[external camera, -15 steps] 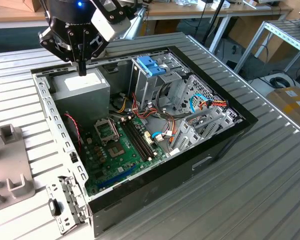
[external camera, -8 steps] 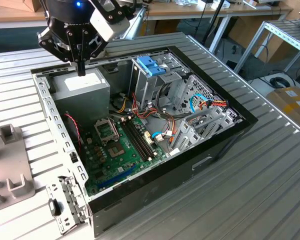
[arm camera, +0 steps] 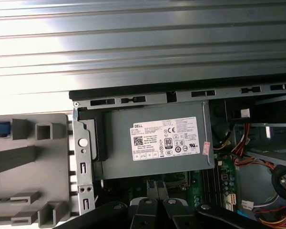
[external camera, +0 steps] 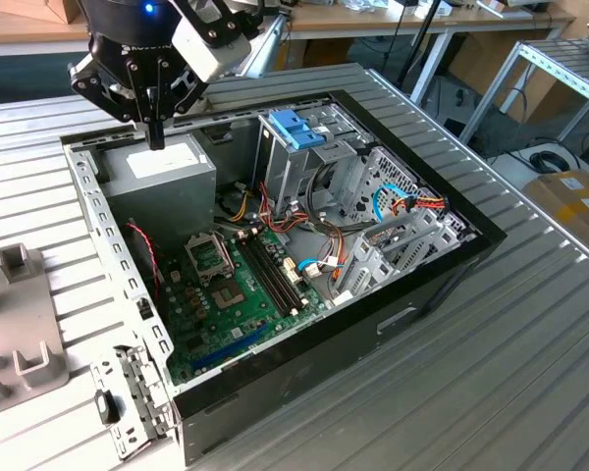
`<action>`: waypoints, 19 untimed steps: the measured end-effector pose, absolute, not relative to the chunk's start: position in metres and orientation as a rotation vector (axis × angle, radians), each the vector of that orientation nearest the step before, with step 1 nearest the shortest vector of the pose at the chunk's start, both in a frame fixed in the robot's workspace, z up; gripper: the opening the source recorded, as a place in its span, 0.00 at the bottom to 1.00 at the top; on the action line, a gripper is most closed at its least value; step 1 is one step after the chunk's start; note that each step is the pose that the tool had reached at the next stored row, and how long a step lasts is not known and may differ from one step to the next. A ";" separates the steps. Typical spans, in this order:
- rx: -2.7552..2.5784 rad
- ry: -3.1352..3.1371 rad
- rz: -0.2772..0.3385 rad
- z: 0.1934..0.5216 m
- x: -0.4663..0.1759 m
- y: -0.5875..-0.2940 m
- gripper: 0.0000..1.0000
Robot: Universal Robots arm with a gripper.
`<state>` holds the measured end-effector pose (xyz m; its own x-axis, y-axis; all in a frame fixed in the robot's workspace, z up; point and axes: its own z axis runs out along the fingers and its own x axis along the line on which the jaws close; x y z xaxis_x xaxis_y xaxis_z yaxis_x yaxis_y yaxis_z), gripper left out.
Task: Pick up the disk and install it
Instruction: 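Reach for the disk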
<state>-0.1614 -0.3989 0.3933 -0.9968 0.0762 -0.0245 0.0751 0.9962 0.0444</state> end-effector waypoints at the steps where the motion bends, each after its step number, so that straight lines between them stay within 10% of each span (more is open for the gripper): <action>1: 0.118 3.113 0.068 0.393 -0.162 -0.399 0.11; 19: 0.118 3.113 0.068 0.393 -0.170 -0.399 0.11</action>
<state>-0.1703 -0.3989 0.3933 -0.9968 0.0761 -0.0244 0.0750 0.9962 0.0443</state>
